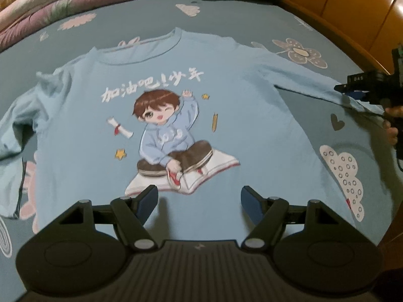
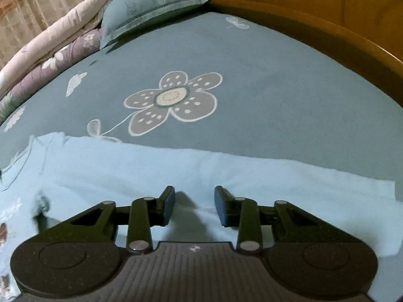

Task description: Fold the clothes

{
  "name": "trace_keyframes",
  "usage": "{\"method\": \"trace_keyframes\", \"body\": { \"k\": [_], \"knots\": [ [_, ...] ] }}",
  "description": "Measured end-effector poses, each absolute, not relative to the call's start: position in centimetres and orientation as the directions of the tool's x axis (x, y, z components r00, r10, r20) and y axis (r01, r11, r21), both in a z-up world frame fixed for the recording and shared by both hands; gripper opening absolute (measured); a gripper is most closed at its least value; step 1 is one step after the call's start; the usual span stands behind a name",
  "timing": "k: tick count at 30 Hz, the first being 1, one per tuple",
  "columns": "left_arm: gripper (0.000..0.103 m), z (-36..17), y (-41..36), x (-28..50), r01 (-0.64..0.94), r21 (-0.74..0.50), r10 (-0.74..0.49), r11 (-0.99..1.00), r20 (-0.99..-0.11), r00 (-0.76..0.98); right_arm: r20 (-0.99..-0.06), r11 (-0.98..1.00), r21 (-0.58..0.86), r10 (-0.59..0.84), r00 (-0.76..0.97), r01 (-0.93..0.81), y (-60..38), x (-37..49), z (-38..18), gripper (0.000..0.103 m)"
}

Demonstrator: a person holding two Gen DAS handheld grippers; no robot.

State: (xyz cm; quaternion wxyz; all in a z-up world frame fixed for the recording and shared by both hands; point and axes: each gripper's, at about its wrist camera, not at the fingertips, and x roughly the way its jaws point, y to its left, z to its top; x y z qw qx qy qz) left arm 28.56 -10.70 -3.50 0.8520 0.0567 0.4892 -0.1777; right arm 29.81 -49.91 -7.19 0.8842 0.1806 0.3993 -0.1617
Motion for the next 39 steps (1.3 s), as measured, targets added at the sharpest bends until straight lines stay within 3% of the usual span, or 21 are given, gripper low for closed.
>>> {"method": "trace_keyframes", "body": {
  "k": [4, 8, 12, 17, 20, 25, 28, 34, 39],
  "knots": [
    [0.073, -3.8, -10.9, 28.4, 0.361, -0.074, -0.245, 0.930, -0.855, 0.456, -0.740, 0.902, 0.096, -0.219, 0.637, 0.422, -50.1, 32.4, -7.5, 0.040],
    [0.073, -3.3, -10.9, 27.7, 0.382, -0.080, -0.266, 0.921, -0.845, 0.463, -0.734, 0.895, 0.124, -0.207, 0.646, 0.428, -51.9, 33.3, -6.3, 0.041],
    [0.074, -3.3, -10.4, 27.7, 0.365, -0.085, -0.263, 0.927, -0.841, 0.472, -0.678, 0.943, 0.174, -0.094, 0.729, 0.283, -48.1, 31.0, -5.1, 0.049],
    [0.074, -3.5, -10.5, 28.4, 0.361, -0.077, -0.253, 0.929, -0.845, 0.471, -0.648, 0.976, 0.209, 0.096, 0.756, 0.055, -42.5, 29.3, -6.3, 0.049],
    [0.074, -3.4, -10.9, 28.1, 0.380, -0.075, -0.262, 0.922, -0.843, 0.470, -0.684, 0.968, 0.231, 0.088, 0.724, 0.101, -42.6, 29.6, -8.8, 0.047],
    [0.076, -3.6, -10.7, 27.8, 0.379, -0.099, -0.280, 0.920, -0.843, 0.460, -0.748, 0.938, 0.332, 0.197, 0.633, 0.100, -43.8, 27.1, -7.4, 0.048],
    [0.076, -3.8, -10.5, 28.1, 0.363, -0.101, -0.273, 0.926, -0.843, 0.463, -0.693, 0.958, 0.262, 0.099, 0.715, 0.121, -44.9, 26.1, -5.8, 0.051],
    [0.076, -4.0, -11.8, 28.2, 0.400, -0.098, -0.289, 0.911, -0.845, 0.451, -0.668, 0.965, 0.252, 0.123, 0.734, 0.067, -45.5, 27.6, -7.3, 0.053],
    [0.076, -4.0, -12.4, 27.5, 0.421, -0.097, -0.298, 0.902, -0.845, 0.444, -0.713, 0.990, 0.119, 0.138, 0.687, -0.075, -43.7, 29.4, -8.3, 0.056]
  ]
}}
